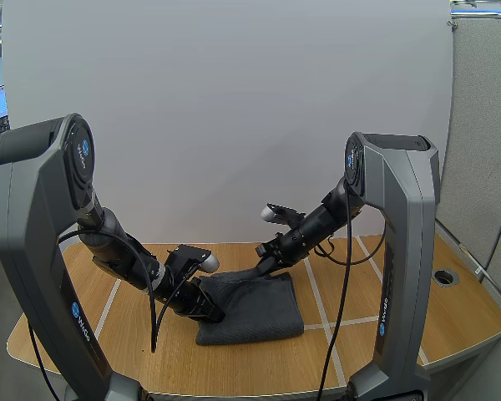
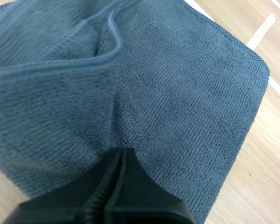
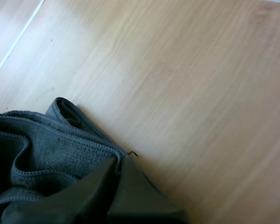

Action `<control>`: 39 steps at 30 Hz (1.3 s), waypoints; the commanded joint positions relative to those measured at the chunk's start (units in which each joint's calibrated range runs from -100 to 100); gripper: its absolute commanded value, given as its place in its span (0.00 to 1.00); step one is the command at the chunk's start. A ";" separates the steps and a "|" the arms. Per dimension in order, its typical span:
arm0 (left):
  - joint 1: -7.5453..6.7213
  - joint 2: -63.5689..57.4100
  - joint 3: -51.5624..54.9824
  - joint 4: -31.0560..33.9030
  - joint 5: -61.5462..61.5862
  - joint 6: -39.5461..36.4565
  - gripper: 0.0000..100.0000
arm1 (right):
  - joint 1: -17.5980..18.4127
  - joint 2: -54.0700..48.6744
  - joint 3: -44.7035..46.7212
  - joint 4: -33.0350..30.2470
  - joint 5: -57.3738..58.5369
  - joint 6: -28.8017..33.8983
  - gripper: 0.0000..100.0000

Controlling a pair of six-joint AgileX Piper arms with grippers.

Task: Fold the towel

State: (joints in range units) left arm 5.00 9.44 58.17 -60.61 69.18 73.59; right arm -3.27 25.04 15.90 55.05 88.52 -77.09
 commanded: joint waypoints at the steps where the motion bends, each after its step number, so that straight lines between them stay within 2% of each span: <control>1: -0.20 1.17 0.66 3.98 -4.94 -0.50 0.00 | -3.03 -2.39 -0.88 -3.08 0.23 0.74 0.00; 8: -0.20 1.17 0.66 3.98 -5.36 -0.73 0.00 | -5.30 -3.18 -0.88 -5.14 -0.24 0.74 0.00; 15: -0.20 1.17 0.66 3.98 -5.59 -0.73 0.00 | -5.92 -3.41 -0.88 -7.55 -2.98 0.74 0.00; 25: -0.05 1.17 0.66 3.98 -5.78 -0.73 0.00 | -6.58 -3.42 -1.01 -6.27 -4.00 0.86 0.00; 26: -0.05 1.17 0.66 3.98 -5.78 -0.73 0.00 | -6.58 -3.92 -1.52 -6.27 -4.00 1.08 0.08; 27: -0.05 1.17 0.66 3.98 -5.78 -0.73 0.00 | -6.60 -4.45 -2.05 -6.39 -3.53 1.27 0.22; 28: -0.05 1.17 0.66 3.98 -5.78 -0.73 0.00 | -6.67 -5.08 -2.73 -6.64 -3.00 1.52 0.45; 30: -0.05 1.17 0.66 3.98 -5.78 -0.73 0.00 | -6.68 -6.51 -4.06 -6.64 -1.47 2.26 0.82; 31: -0.05 1.17 0.66 3.98 -5.78 -0.73 0.00 | -6.68 -7.44 -4.54 -6.87 -0.91 2.50 0.95; 32: -0.05 1.17 0.66 3.98 -5.78 -0.73 0.00 | -6.68 -8.18 -4.69 -6.85 0.08 2.63 1.00; 35: -0.05 1.17 0.66 3.98 -5.78 -0.73 0.00 | -6.68 -10.85 -4.80 -6.89 6.10 3.57 0.98; 36: -0.05 1.17 0.66 3.98 -5.78 -0.73 0.00 | -6.68 -11.28 -4.80 -6.99 10.74 3.91 0.93; 39: -0.05 1.17 0.66 3.98 -5.78 -0.73 0.00 | -6.68 -12.06 -2.99 -5.91 11.48 4.13 0.77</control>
State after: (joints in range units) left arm 5.00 9.58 58.17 -60.76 69.01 73.39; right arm -9.95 15.03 11.38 48.52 93.56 -73.66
